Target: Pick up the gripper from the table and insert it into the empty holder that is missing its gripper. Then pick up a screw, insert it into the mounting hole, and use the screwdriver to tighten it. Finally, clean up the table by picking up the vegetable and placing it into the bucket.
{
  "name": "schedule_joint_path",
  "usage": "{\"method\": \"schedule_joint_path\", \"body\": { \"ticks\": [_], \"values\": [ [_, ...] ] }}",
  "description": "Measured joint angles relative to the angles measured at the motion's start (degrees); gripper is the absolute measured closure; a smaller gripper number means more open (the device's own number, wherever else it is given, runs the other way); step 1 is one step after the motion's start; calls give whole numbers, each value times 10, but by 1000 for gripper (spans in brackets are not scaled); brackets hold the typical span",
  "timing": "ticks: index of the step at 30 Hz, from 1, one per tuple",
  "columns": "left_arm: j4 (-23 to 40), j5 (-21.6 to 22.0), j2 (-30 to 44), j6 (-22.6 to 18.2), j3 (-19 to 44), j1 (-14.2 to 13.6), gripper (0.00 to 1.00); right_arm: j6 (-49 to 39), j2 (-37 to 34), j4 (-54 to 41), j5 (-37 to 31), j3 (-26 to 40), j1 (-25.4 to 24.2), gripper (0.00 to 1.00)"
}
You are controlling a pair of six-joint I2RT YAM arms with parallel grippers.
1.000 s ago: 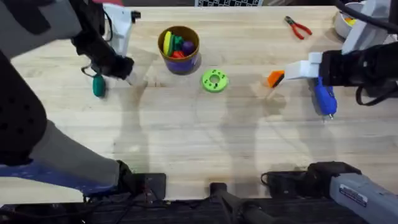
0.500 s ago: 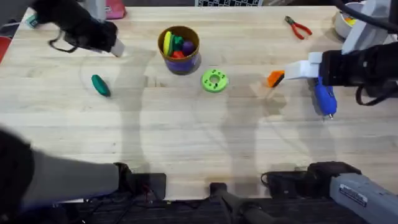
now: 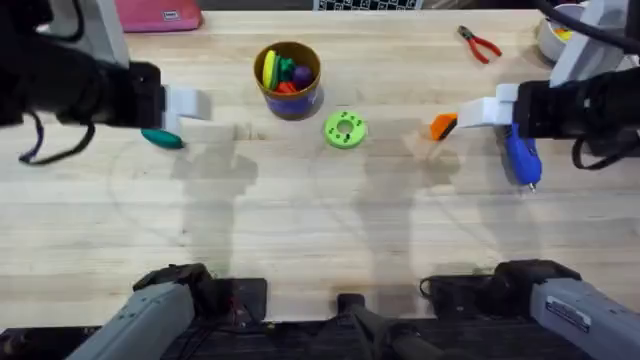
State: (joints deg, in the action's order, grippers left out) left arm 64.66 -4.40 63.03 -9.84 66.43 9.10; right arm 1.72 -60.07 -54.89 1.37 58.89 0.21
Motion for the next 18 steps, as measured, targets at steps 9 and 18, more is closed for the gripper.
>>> {"method": "schedule_joint_path", "body": {
  "ticks": [9,18],
  "values": [
    [9,29,-58,78,-9,0,8,0,0,-2,0,0,0,7],
    [17,43,-65,91,-9,0,6,0,0,-4,0,0,0,8]
  ]
}}
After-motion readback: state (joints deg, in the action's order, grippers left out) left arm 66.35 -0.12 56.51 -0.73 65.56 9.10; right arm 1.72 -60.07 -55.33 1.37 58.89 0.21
